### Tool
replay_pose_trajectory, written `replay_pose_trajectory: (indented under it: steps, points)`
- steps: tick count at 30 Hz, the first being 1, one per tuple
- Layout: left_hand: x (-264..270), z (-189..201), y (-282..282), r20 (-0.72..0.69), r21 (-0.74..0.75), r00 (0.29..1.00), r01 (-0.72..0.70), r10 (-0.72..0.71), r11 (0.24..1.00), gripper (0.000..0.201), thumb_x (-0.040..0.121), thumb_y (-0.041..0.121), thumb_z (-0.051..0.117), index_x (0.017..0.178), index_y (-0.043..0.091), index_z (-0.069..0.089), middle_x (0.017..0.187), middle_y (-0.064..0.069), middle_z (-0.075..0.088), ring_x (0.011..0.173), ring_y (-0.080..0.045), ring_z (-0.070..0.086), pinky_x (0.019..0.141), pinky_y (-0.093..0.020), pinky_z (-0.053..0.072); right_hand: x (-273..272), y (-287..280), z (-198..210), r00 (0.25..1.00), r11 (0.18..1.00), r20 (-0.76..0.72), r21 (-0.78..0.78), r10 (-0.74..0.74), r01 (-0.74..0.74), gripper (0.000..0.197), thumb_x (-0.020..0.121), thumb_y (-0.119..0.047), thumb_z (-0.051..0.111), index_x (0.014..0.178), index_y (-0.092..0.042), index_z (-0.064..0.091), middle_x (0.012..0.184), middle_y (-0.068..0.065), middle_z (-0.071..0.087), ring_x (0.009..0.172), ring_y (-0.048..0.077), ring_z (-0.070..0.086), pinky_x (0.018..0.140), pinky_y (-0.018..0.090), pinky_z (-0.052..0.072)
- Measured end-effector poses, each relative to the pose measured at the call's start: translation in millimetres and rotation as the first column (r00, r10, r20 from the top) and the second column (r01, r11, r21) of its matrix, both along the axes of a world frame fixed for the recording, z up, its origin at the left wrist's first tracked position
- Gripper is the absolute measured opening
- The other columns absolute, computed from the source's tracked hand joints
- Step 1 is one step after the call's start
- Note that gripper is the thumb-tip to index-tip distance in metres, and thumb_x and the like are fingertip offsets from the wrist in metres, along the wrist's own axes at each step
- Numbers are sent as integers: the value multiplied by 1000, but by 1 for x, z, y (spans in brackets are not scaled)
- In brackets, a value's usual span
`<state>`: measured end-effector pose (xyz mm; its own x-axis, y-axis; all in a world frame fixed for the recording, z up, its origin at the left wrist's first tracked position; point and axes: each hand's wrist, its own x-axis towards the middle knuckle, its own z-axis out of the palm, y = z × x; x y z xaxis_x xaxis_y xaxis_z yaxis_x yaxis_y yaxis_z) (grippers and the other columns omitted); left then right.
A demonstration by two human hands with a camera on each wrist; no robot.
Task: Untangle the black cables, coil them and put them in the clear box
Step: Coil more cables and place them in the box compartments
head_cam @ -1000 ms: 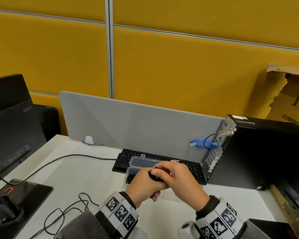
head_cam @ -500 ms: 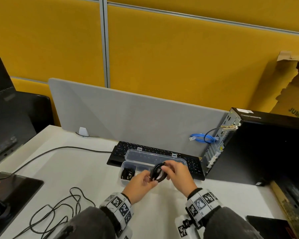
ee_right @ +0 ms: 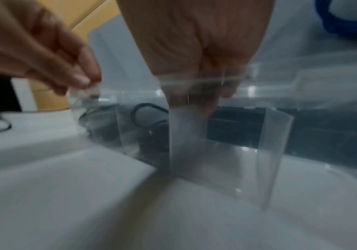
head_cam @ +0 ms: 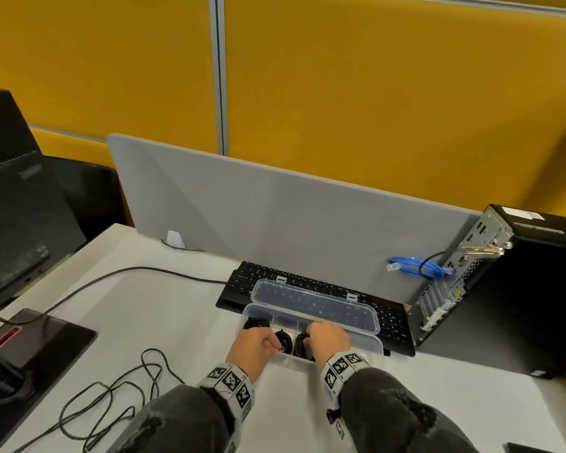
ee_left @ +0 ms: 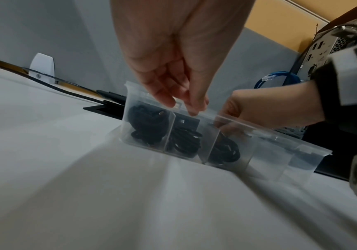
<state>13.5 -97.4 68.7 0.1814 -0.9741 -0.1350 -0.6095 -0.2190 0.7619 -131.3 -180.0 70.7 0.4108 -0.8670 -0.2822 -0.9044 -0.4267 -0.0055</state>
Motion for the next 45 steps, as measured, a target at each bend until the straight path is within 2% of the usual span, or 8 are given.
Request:
replay_pose_trajectory:
  steps: [9, 13, 16, 22, 26, 30, 38, 45]
  points:
    - [-2, 1, 4, -4, -9, 1000, -27, 27, 1000, 15, 87, 6, 56, 93, 10, 69, 75, 8, 59, 76, -8, 56, 80, -19, 48, 26, 8, 23, 858, 940, -418, -27, 300, -341, 21, 96, -13, 46, 109, -11, 62, 110, 3, 65, 103, 23, 62, 92, 40, 43]
    - [18, 16, 12, -53, -8, 998, 26, -26, 1000, 24, 87, 8, 59, 109, 14, 63, 104, 4, 64, 81, -2, 57, 68, 2, 40, 30, 15, 53, 962, 974, -216, -117, 166, -194, 18, 95, -14, 48, 110, -14, 59, 99, 2, 63, 95, 23, 63, 77, 34, 47]
    - [53, 33, 27, -106, -34, 993, -61, 57, 998, 19, 89, 13, 59, 103, 25, 60, 105, 8, 61, 79, 0, 58, 69, -7, 44, 39, 41, 74, 961, 955, 171, -241, 216, -172, 23, 99, -31, 40, 106, -14, 55, 94, 1, 63, 86, 22, 63, 69, 33, 50]
    - [114, 52, 66, -177, -82, 959, -238, 221, 968, 14, 89, 11, 58, 92, 24, 62, 94, 0, 67, 80, -14, 64, 80, -32, 51, 89, 108, 31, 934, 809, 338, 577, -113, -111, 50, 91, -44, 52, 131, -14, 44, 127, 6, 54, 99, 21, 58, 76, 27, 45]
    - [124, 48, 87, -173, -95, 960, -238, 220, 966, 17, 88, 13, 59, 88, 29, 63, 91, 0, 68, 84, -16, 63, 81, -31, 51, 117, 135, -6, 908, 591, 299, 804, -294, -74, 35, 85, -38, 65, 106, -13, 54, 95, -4, 56, 47, 4, 59, 47, 14, 40]
    - [117, 39, 98, -154, -82, 976, -169, 155, 982, 15, 88, 14, 59, 88, 29, 63, 90, -3, 67, 83, -19, 62, 74, -20, 47, 129, 148, -29, 826, 654, 337, 755, -452, 49, 24, 81, -27, 70, 71, -23, 49, 74, -5, 56, 44, 6, 51, 42, 16, 43]
    - [105, 41, 112, -59, -61, 991, 113, -117, 992, 41, 83, 31, 66, 117, 41, 45, 115, 24, 55, 109, 12, 48, 83, -3, 33, 115, 147, 27, 699, 636, 552, 751, -455, -178, 17, 94, -14, 45, 82, -20, 55, 72, -2, 62, 55, 8, 58, 48, 16, 44]
    - [102, 85, 102, -94, -108, 964, 237, -247, 966, 11, 88, 34, 60, 89, 25, 68, 64, -1, 52, 55, -5, 46, 55, -18, 43, 55, 126, 125, 573, 917, 817, 278, -68, -288, 15, 93, -24, 54, 80, -32, 57, 74, -6, 59, 66, 5, 54, 60, 19, 47]
